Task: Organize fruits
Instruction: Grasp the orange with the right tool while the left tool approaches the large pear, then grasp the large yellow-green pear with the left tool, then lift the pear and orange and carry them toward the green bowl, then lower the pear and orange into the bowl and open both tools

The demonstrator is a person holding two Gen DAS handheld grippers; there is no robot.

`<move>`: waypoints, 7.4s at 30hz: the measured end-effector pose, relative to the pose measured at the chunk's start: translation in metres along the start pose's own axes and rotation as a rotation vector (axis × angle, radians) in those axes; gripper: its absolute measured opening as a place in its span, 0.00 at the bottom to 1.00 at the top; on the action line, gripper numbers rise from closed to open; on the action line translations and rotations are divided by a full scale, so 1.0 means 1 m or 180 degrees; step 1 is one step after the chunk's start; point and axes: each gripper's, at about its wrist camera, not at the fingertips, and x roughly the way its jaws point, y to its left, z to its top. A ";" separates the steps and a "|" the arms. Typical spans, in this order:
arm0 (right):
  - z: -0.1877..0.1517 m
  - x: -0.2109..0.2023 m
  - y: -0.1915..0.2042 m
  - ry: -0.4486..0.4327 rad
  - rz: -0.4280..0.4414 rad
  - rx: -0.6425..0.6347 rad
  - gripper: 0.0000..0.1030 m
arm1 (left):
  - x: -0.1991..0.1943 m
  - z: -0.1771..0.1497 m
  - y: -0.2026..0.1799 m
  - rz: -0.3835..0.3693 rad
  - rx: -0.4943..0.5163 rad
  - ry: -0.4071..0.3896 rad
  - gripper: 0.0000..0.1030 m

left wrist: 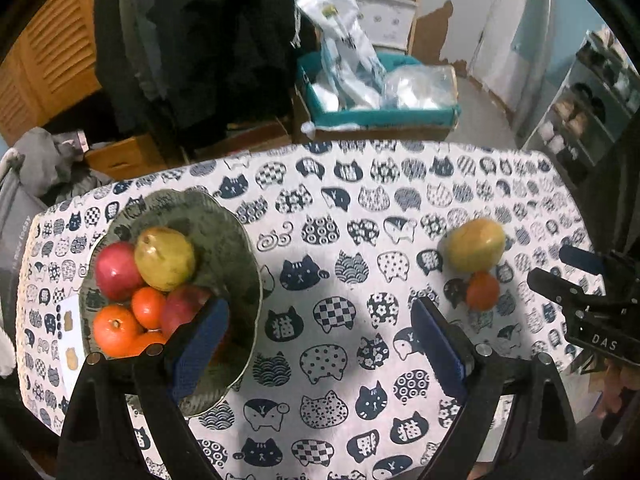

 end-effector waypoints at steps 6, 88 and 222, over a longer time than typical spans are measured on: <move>-0.007 0.043 -0.004 0.0215 0.0071 0.0111 0.70 | 0.030 -0.005 -0.009 0.0004 0.0060 0.0153 0.91; -0.046 0.061 -0.167 0.0258 -0.0030 0.1179 0.43 | 0.146 0.025 -0.207 -0.1220 0.0402 0.0778 0.86; 0.092 0.072 0.232 0.0128 0.0827 -0.0796 0.43 | 0.028 -0.039 0.177 0.0164 -0.0867 0.0095 0.74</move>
